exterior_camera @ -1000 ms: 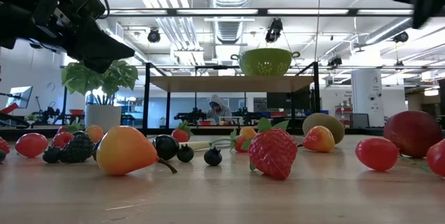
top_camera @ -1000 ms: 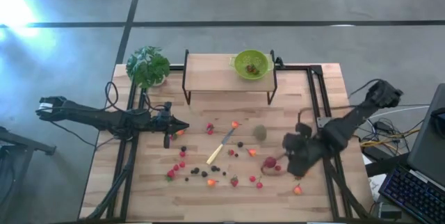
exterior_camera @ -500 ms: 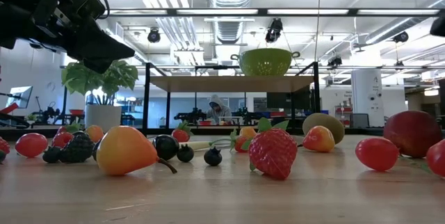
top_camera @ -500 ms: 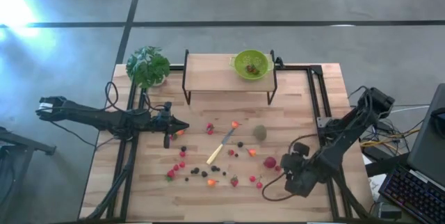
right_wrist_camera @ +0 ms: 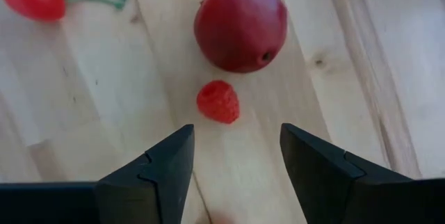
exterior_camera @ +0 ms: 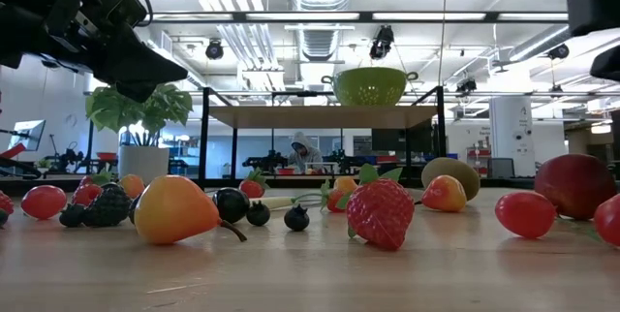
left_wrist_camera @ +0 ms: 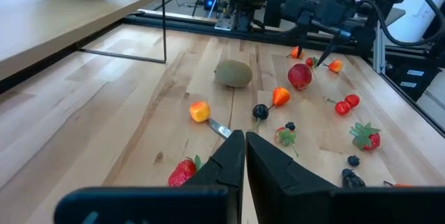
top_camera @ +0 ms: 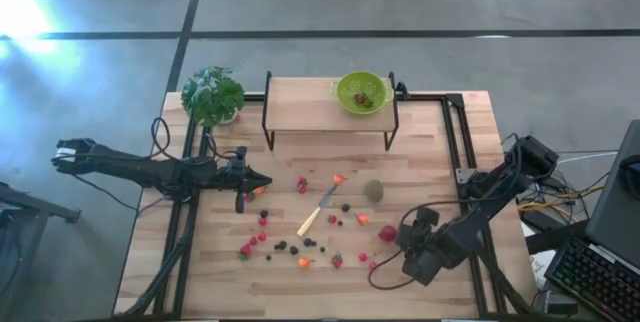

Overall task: Pick & Place Fruit
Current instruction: Put the raspberry into the strainer bowl

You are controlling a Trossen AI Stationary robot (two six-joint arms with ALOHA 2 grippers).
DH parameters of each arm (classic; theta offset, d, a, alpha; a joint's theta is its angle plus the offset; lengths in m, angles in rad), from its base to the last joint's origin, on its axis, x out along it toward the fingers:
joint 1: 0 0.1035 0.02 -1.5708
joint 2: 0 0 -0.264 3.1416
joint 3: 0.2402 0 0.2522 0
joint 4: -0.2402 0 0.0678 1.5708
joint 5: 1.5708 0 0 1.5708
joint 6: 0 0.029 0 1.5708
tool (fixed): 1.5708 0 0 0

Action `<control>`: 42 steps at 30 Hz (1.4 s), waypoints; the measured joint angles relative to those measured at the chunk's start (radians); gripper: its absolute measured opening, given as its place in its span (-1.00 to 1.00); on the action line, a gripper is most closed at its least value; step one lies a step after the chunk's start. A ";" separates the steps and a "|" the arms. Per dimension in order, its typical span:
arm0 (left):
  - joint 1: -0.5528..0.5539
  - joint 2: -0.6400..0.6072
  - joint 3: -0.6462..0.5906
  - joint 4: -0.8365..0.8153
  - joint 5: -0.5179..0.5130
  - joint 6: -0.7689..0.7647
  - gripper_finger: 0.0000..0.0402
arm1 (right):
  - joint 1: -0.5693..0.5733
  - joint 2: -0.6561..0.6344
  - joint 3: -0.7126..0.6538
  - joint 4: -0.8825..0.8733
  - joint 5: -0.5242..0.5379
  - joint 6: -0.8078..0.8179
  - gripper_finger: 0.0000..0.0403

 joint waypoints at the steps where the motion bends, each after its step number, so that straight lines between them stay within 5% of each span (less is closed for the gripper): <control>1: 0.000 0.000 0.000 0.000 0.000 0.000 -0.90 | -0.006 0.000 -0.001 0.000 0.000 -0.010 0.04; 16: 0.000 0.000 0.000 -0.007 0.000 0.000 -0.90 | -0.048 0.011 -0.015 0.074 -0.017 -0.084 -0.09; 31: 0.000 0.000 0.000 -0.009 0.000 0.000 -0.90 | -0.067 0.024 -0.138 0.258 -0.049 -0.103 -0.01; 42: 0.000 0.000 0.000 -0.016 0.000 0.000 -0.90 | -0.067 0.023 -0.137 0.262 -0.072 -0.134 -0.37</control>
